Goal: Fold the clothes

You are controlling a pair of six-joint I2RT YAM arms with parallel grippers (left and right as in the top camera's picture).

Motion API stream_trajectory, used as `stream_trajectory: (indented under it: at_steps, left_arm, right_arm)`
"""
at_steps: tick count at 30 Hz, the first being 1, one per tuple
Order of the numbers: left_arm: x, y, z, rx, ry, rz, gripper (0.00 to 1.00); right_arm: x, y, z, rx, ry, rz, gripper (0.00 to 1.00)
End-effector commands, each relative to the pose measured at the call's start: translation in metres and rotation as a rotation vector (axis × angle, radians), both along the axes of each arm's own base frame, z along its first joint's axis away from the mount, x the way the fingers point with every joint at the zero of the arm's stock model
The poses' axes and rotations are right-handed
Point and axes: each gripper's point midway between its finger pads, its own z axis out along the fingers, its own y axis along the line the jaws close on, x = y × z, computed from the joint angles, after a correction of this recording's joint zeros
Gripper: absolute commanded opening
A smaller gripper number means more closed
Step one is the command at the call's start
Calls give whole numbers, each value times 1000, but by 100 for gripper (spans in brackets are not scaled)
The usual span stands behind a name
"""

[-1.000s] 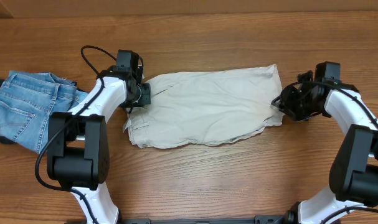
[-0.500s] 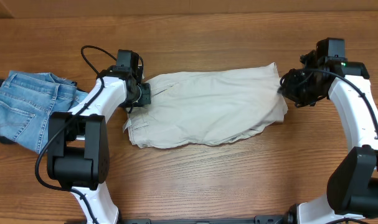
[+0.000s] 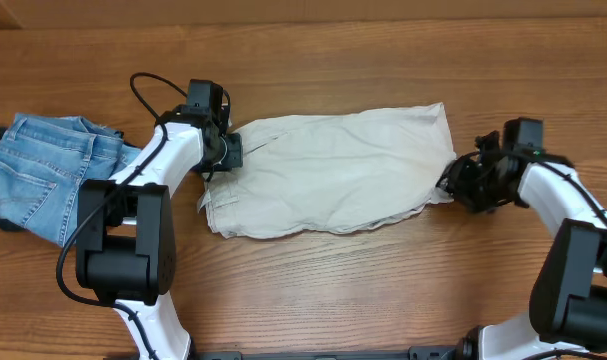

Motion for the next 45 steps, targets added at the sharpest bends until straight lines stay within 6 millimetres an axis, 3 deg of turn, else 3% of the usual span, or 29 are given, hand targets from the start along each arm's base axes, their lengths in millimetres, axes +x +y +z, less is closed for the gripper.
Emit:
stream_trajectory:
  at_steps: [1,8,11,12,14,18,21,23,27,28,30,34,37,38,42,45]
  left_arm:
    - [-16,17,-28,63,88,31,4]
    - [-17,17,-28,62,90,31,4]
    - [-17,17,-28,59,90,30,4]
    - [-17,16,-28,58,91,30,4]
    - [-17,16,-28,56,93,29,4]
    - [-17,16,-28,56,93,29,4]
    - [-17,16,-28,56,93,29,4]
    - [-17,16,-28,56,93,29,4]
    - [-21,16,-28,58,107,29,4]
    - [-22,17,-28,58,111,29,4]
    - [-22,17,-28,58,111,29,4]
    - [-22,17,-28,58,111,29,4]
    - [-22,17,-29,58,112,29,4]
    - [-22,17,-29,58,112,29,4]
    - [-22,17,-29,59,112,29,4]
    - [-22,17,-28,58,110,29,4]
  right_arm:
    - [0,7,-3,22,-26,8,44]
    - [5,-2,-8,-29,-32,-16,38]
    - [1,12,-16,44,-7,7,8]
    - [0,13,-15,49,-6,7,4]
    - [1,10,-4,53,-17,-2,4]
    - [2,-7,47,22,-114,-47,4]
    - [-5,-13,58,-22,-119,-62,4]
    - [4,-11,47,-21,-121,-53,10]
    - [18,-8,2,18,-52,-84,17]
    - [15,-4,-6,42,-26,-77,30]
    - [14,0,-13,43,-14,-59,38]
    - [17,11,-11,46,-27,-27,36]
    - [14,22,-10,60,-16,0,4]
    - [13,21,-9,58,-15,-4,4]
    - [5,-7,24,38,-47,-91,4]
    - [-22,-35,34,-68,21,-169,4]
